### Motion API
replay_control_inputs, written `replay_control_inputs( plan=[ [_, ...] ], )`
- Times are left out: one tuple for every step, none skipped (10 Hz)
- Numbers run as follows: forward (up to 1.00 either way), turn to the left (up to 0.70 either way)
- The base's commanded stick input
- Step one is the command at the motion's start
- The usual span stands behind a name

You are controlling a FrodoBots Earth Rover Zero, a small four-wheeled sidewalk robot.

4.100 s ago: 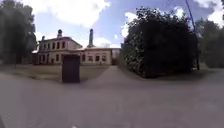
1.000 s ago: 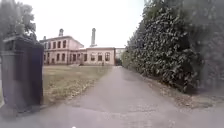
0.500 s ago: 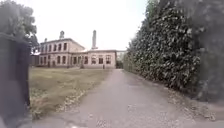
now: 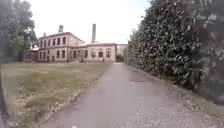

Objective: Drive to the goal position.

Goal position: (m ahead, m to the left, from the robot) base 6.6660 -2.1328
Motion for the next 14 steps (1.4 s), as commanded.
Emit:
replay_control_inputs(
  plan=[
    [0.85, -0.07],
    [0.85, -0.22],
    [0.85, -0.33],
    [0.85, -0.18],
    [0.85, 0.01],
    [0.85, 0.01],
    [0.85, 0.01],
    [0.85, 0.01],
    [0.85, 0.01],
    [0.85, 0.01],
    [0.85, 0.01],
    [0.85, 0.01],
    [0.85, 0.01],
    [0.85, 0.01]
  ],
)
